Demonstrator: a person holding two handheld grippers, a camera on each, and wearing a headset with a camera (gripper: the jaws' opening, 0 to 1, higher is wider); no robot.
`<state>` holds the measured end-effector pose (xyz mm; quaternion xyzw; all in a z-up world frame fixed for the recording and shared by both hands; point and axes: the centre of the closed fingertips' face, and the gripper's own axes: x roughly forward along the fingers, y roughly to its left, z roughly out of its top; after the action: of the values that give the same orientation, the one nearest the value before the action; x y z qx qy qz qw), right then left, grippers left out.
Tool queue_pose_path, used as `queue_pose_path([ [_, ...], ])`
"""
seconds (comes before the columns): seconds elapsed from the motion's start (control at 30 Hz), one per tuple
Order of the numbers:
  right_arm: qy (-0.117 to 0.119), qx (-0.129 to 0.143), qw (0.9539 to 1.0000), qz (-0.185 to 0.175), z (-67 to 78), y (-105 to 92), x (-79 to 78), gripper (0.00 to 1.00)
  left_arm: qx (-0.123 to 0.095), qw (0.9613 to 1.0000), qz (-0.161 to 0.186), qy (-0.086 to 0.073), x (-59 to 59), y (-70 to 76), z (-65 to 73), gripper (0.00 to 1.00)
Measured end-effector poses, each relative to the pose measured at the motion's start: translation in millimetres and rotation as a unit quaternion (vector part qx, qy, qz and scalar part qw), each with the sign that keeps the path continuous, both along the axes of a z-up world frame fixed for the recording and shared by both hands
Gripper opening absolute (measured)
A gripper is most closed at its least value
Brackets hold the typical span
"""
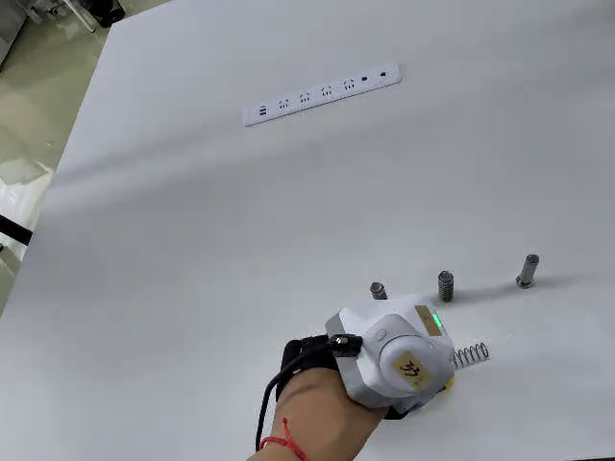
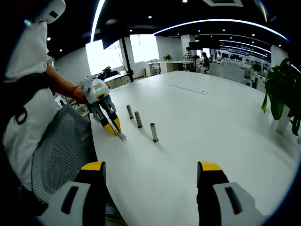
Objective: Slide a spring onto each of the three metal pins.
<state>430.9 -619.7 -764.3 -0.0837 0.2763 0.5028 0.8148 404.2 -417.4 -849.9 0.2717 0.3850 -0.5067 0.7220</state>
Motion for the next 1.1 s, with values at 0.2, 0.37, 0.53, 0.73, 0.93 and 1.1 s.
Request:
queue_pose_path([
  [0.2,0.000,0.000,1.0000,0.000,0.3,1.8,0.1,0.80,-0.007,1.0000,0.004,0.002,0.3,-0.6,1.5,0.10],
  [0.37,0.000,0.000,1.0000,0.000,-0.3,2.5,0.1,0.80,-0.012,0.9999,0.005,0.003,-0.7,-1.4,3.3,0.10],
  [0.53,0.001,0.000,1.0000,0.001,-0.8,4.0,-0.5,0.80,-0.020,0.9998,0.007,0.005,-2.1,-2.8,5.9,0.10],
  [0.73,0.002,0.001,1.0000,0.002,-0.4,6.9,-1.6,0.80,-0.032,0.9994,0.011,0.007,-3.8,-4.7,8.8,0.10],
  [0.93,0.002,0.012,0.9999,0.002,8.4,15.8,-3.3,0.77,-0.064,0.9977,0.020,0.006,-7.4,-10.2,24.1,0.10],
  [1.1,-0.002,0.027,0.9996,0.003,19.7,26.1,-2.7,0.75,-0.101,0.9943,0.035,0.005,-7.5,-15.4,41.4,0.10],
])
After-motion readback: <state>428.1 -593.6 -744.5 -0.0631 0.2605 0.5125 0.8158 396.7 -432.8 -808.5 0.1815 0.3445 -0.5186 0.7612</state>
